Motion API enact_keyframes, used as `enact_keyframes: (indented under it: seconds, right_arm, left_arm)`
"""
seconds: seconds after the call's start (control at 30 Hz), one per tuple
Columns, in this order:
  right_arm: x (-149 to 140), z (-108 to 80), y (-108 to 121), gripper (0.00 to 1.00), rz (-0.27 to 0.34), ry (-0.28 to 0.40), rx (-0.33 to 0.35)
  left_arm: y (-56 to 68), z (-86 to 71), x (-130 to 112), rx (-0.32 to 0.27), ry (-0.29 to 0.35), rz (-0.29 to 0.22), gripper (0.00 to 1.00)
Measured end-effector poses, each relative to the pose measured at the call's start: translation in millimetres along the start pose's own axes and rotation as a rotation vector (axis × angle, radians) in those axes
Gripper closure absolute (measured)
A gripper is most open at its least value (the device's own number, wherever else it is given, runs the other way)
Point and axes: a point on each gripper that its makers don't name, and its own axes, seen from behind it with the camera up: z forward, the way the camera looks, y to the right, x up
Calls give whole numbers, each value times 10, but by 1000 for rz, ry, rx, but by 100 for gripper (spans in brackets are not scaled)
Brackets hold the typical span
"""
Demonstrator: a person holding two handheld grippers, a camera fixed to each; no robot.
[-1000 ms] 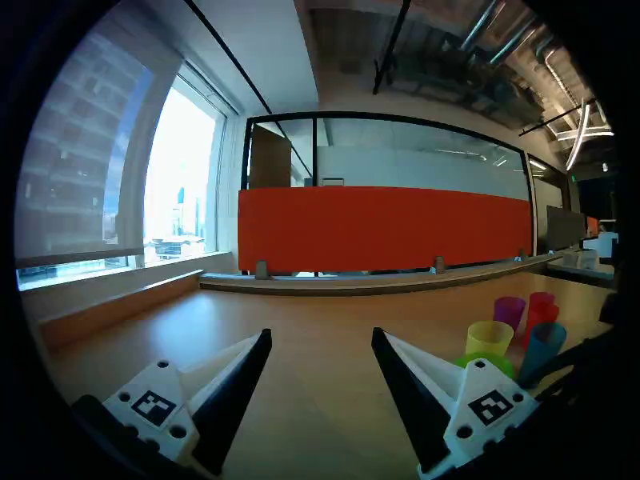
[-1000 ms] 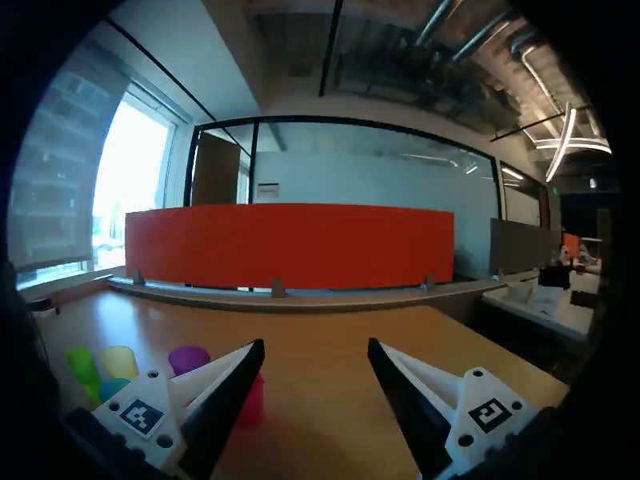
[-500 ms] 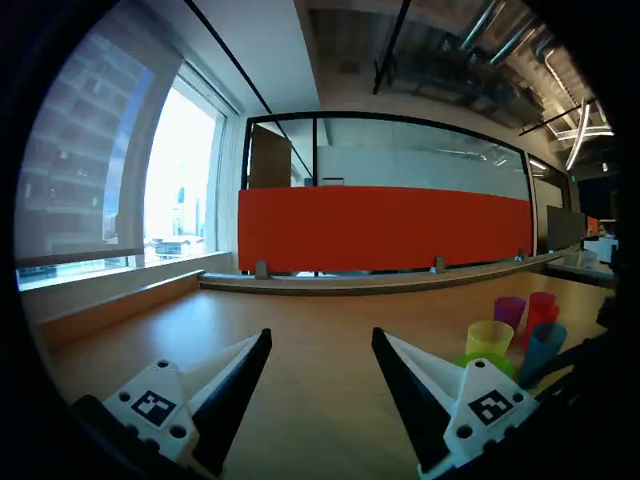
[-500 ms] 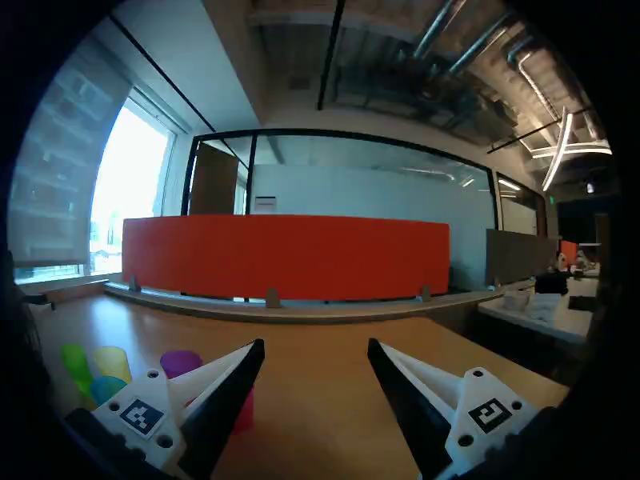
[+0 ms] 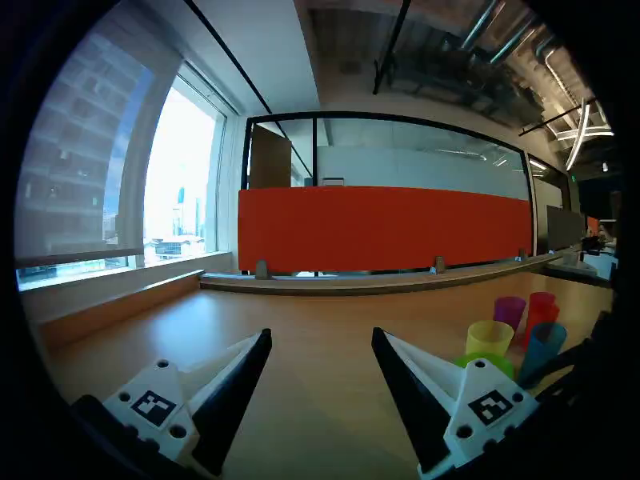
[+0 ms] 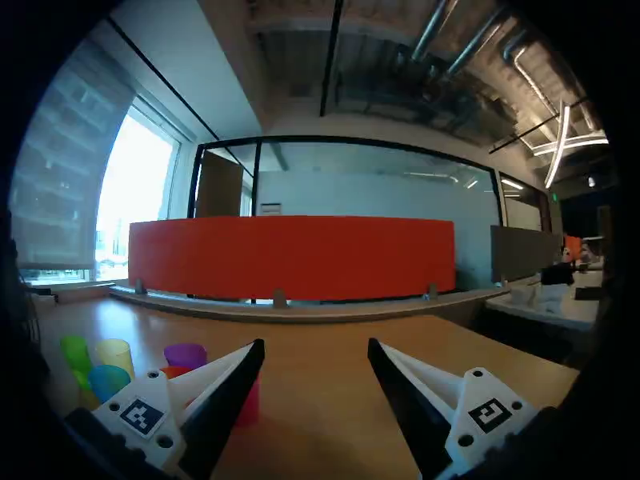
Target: Pour water
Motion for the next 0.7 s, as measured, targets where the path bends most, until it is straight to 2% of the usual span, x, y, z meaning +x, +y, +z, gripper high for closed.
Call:
enact_keyframes:
  seconds: [0.27, 0.7]
  right_arm:
    - [-116, 35, -71, 0, -12, -15, 12]
    - [-215, 28, -84, 0, 1, -36, 15]
  left_arm:
    - [4, -2, 0, 0, 0, 0, 7]
    - [9, -5, 1, 0, 0, 0, 7]
